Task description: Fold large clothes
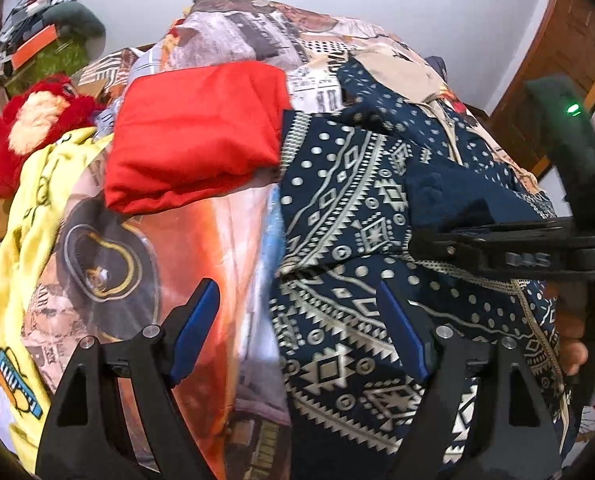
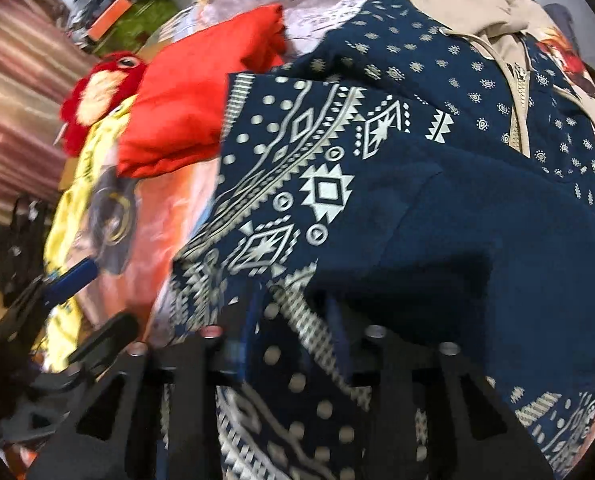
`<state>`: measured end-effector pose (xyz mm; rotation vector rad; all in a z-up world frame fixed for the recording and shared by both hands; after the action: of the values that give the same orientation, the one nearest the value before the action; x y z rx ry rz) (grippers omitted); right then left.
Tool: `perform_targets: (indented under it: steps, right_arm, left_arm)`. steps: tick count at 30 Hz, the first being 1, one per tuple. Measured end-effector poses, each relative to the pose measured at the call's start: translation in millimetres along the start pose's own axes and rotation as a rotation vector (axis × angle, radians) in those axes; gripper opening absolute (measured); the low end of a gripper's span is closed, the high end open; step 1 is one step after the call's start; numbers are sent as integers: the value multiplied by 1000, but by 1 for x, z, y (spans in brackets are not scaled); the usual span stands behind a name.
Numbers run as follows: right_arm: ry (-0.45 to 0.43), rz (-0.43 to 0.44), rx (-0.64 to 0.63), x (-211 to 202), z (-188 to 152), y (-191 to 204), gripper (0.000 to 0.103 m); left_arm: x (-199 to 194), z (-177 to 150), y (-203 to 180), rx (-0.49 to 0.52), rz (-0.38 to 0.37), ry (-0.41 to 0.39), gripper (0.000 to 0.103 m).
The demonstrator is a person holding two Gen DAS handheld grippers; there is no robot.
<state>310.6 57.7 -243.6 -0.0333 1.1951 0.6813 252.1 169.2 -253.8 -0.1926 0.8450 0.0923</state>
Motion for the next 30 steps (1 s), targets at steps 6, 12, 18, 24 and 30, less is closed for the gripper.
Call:
perform_targets:
  steps: [6,12,18,24,30]
  right_arm:
    - [-102,-35,-42,-55,-5,-17,35]
    - [-245,-167,-41,-109,-3,-57,37]
    - [-367,-327,-9,-160,-8,-107,55]
    - [-331,-379,87,-151,-25,-157,58]
    - [-217,-342,231,-111,-46,-196,58]
  left_arm:
    - [11,13,-33,66,-14,4,80]
    - [27,23,-78,179,-30,14,80]
    - [66,19,-115,311,-22,73,82]
    - [98,25,-118,320,-2,98,91]
    - [115,41,-107,254,32,98,91]
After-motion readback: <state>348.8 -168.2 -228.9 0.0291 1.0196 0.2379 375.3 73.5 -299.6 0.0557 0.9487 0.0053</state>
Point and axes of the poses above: each gripper's, at about its wrist camera, not at the fingertips, and x roughly the way its jaws point, y to its left, z to its top, the point moved 4 cm from there along x, roughly the way its jaws point, and after that the axes turned 9 degrees about -y, right-handed, at the moved point
